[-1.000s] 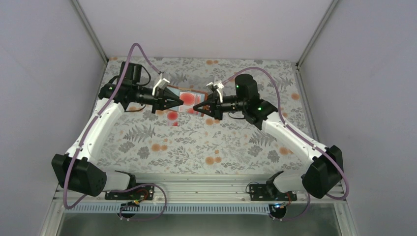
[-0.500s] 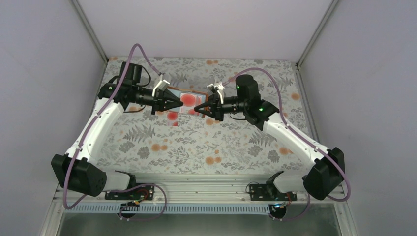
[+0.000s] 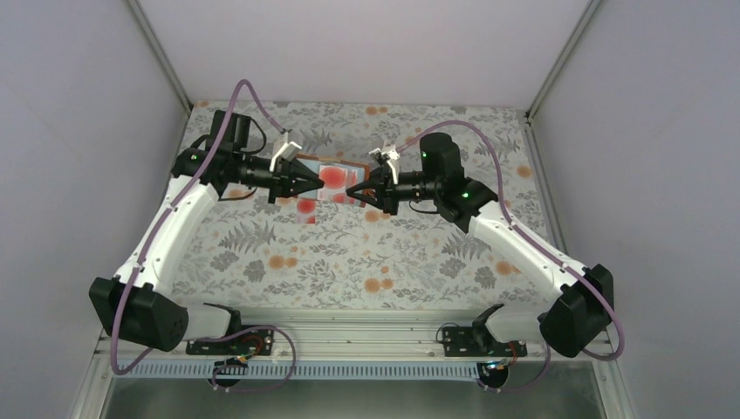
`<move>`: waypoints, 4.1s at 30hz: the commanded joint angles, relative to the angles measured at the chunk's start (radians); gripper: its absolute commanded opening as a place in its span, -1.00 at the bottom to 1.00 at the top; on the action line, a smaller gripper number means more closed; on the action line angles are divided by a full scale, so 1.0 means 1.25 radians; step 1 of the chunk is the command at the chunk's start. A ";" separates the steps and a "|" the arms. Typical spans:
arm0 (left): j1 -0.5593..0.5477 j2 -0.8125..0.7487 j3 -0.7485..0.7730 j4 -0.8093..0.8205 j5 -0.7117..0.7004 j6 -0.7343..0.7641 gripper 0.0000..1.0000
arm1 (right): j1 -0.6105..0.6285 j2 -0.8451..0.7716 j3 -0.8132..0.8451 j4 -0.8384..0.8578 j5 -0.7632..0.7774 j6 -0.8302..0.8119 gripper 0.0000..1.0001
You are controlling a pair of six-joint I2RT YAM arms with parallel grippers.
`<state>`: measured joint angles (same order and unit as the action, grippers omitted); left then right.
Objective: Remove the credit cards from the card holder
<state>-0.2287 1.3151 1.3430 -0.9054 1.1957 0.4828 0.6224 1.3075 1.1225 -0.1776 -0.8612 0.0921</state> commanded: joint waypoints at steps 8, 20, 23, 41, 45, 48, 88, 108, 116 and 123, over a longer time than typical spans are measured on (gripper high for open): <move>0.137 0.020 -0.027 -0.042 -0.139 0.001 -0.95 | -0.112 -0.051 -0.043 -0.045 0.173 0.083 -0.92; 0.191 0.260 -0.169 0.141 -0.170 -0.242 -0.95 | -0.151 0.011 -0.042 -0.088 0.236 0.091 -0.92; 0.190 0.351 -0.148 0.154 -0.178 -0.267 -0.95 | -0.152 0.035 -0.029 -0.090 0.236 0.090 -0.92; 0.183 0.568 -0.056 0.124 -0.243 -0.257 -0.95 | -0.153 0.118 0.003 -0.104 0.194 0.062 -0.92; 0.181 0.571 -0.056 0.124 -0.231 -0.264 -0.95 | -0.153 0.122 0.006 -0.104 0.188 0.060 -0.92; 0.179 0.568 -0.063 0.126 -0.229 -0.265 -0.95 | -0.153 0.126 0.006 -0.103 0.185 0.059 -0.92; 0.183 0.596 -0.055 0.107 -0.216 -0.243 -0.91 | -0.153 0.140 0.023 -0.122 0.149 0.038 -0.92; 0.200 0.572 -0.055 0.107 -0.255 -0.247 -0.78 | -0.153 0.128 0.015 -0.130 0.140 0.037 -0.92; 0.222 0.498 0.049 0.024 -0.264 -0.190 -0.32 | -0.153 0.124 0.022 -0.132 0.107 0.050 -0.92; 0.193 0.258 0.089 -0.008 -0.160 -0.037 0.83 | -0.154 0.094 0.035 -0.112 0.095 0.109 -0.92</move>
<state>0.0433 1.8503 1.4601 -0.8944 0.8986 0.3069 0.4362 1.4742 1.1217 -0.3420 -0.7090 0.1696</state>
